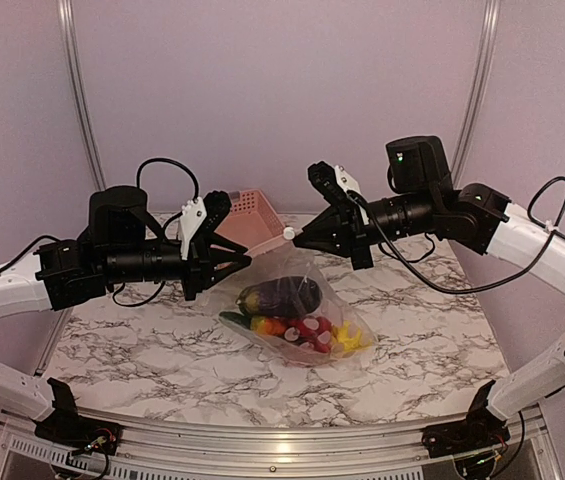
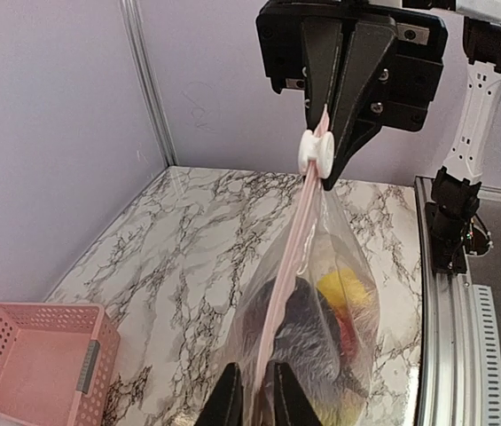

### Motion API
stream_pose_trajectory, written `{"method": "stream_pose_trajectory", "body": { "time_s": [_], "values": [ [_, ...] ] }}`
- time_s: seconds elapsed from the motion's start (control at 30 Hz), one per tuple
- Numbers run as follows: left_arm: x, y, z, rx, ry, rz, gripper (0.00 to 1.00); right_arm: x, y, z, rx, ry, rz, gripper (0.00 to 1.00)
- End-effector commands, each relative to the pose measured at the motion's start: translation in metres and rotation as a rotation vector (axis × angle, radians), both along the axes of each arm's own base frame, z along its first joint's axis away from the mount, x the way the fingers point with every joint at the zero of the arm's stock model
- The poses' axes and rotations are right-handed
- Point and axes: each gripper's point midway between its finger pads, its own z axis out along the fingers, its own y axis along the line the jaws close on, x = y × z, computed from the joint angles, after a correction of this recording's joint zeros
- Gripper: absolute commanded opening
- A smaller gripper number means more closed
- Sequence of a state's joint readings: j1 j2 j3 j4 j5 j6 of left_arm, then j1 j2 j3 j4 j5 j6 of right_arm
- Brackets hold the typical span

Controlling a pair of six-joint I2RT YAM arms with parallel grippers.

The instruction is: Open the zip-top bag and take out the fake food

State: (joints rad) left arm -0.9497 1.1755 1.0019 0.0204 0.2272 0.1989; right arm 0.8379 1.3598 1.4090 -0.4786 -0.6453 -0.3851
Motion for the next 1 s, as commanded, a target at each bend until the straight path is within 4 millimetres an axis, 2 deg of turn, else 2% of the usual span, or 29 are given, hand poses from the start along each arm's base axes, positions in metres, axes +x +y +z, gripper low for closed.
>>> {"method": "stream_pose_trajectory", "body": {
  "time_s": [0.0, 0.07, 0.3, 0.63, 0.73, 0.97],
  "values": [
    [0.000, -0.006, 0.018, -0.041, -0.007, -0.022, 0.31, -0.001, 0.005, 0.010, 0.038, -0.006, 0.002, 0.00],
    [-0.002, -0.013, 0.028, -0.058, -0.004, -0.049, 0.40, 0.000, 0.006, 0.010, 0.039, -0.002, 0.004, 0.00],
    [-0.005, -0.035, 0.058, -0.137, -0.031, -0.107, 0.43, 0.002, 0.010, 0.005, 0.031, 0.020, 0.009, 0.00],
    [-0.007, -0.054, 0.060, -0.155, -0.002, -0.164, 0.42, 0.002, 0.009, 0.005, 0.038, 0.019, 0.002, 0.00],
    [-0.006, -0.055, 0.060, -0.158, 0.000, -0.165, 0.39, 0.002, 0.010, 0.006, 0.040, 0.018, 0.004, 0.00],
    [-0.006, -0.056, 0.056, -0.150, 0.004, -0.165, 0.21, 0.002, 0.010, 0.006, 0.041, 0.017, 0.002, 0.00]
  ]
}}
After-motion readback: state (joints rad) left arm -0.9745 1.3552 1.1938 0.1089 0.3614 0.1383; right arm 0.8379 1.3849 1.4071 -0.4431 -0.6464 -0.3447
